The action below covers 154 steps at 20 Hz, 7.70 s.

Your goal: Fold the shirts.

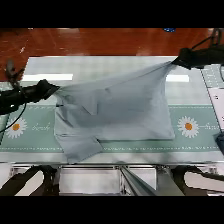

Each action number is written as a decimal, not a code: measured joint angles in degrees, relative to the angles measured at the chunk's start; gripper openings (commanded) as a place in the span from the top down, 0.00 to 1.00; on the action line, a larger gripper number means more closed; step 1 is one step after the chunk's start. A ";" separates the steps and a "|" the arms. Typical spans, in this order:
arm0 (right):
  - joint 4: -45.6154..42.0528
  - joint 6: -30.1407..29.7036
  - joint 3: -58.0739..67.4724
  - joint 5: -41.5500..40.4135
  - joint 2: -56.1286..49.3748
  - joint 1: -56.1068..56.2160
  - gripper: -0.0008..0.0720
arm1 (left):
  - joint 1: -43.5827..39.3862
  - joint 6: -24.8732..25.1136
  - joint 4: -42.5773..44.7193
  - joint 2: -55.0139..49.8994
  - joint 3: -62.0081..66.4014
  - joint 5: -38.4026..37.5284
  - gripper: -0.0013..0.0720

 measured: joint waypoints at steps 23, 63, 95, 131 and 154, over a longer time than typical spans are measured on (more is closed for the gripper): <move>5.18 -7.65 -42.99 2.51 23.96 -21.20 0.43 | 35.47 -2.58 19.12 -2.40 -11.06 -35.34 0.29; 2.51 -2.58 -58.86 5.49 16.61 -23.91 0.56 | 22.12 1.44 15.78 -9.77 -18.78 -22.82 0.96; -0.61 4.07 32.85 17.03 36.87 -17.11 0.96 | 18.45 -5.29 18.12 25.27 60.65 -16.92 0.96; 8.98 -1.05 11.02 5.09 -19.41 -12.37 0.96 | -2.99 -14.75 16.63 -39.08 46.36 -15.19 0.96; -7.15 0.07 -12.92 11.37 -3.19 -21.75 0.43 | 6.60 -8.96 27.15 -24.72 22.12 -35.30 0.29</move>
